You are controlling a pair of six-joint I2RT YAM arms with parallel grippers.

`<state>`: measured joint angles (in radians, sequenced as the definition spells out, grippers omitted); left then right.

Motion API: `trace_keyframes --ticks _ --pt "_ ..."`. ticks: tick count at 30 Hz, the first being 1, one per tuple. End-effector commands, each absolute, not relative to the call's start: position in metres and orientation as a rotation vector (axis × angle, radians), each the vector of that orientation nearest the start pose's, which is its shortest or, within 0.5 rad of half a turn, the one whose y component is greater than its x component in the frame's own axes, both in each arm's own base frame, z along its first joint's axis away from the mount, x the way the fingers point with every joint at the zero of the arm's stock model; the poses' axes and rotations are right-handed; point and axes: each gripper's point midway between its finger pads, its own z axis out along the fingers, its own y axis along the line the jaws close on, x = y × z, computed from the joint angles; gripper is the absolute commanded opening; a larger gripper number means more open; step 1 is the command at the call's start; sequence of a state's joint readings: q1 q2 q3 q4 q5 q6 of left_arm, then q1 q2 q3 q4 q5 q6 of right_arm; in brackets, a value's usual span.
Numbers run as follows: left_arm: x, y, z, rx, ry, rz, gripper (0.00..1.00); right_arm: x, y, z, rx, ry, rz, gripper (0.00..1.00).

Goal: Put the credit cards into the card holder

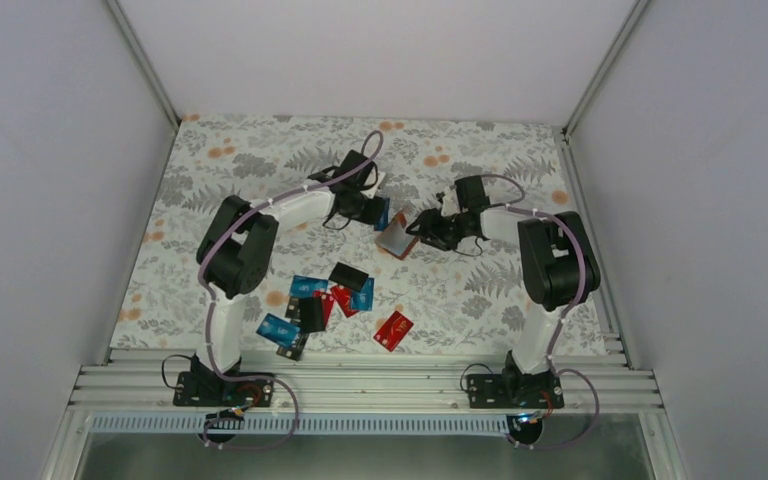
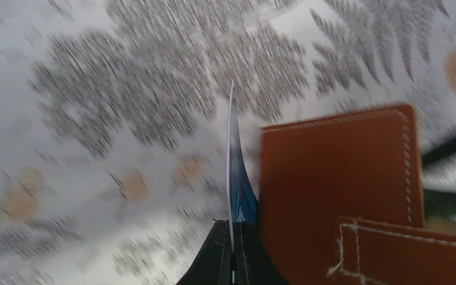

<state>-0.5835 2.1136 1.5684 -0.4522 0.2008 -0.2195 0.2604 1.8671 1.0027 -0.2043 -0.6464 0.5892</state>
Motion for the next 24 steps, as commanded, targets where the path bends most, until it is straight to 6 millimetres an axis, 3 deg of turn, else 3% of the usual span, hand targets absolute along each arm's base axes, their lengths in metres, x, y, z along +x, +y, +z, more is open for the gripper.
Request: trace_keyframes --ticks 1,4,7,15,20,24 --pt "0.364 -0.325 0.046 0.537 2.718 -0.74 0.02 0.381 0.188 0.029 0.179 2.729 1.094 0.57" --pt "0.336 -0.328 0.045 0.491 2.756 -0.836 0.02 0.39 0.185 0.034 0.156 2.716 1.095 0.57" --pt "0.324 -0.329 0.047 0.454 2.759 -0.84 0.02 0.392 0.182 0.04 0.155 2.704 1.088 0.56" --pt "0.331 -0.316 0.035 0.402 2.77 -0.707 0.02 0.378 0.166 0.058 0.128 2.706 0.948 0.55" --pt "0.333 -0.318 0.033 0.397 2.768 -0.712 0.02 0.366 0.169 0.066 0.091 2.707 0.967 0.52" --pt "0.332 -0.317 0.032 0.397 2.771 -0.71 0.02 0.351 0.176 0.06 0.078 2.725 1.025 0.51"
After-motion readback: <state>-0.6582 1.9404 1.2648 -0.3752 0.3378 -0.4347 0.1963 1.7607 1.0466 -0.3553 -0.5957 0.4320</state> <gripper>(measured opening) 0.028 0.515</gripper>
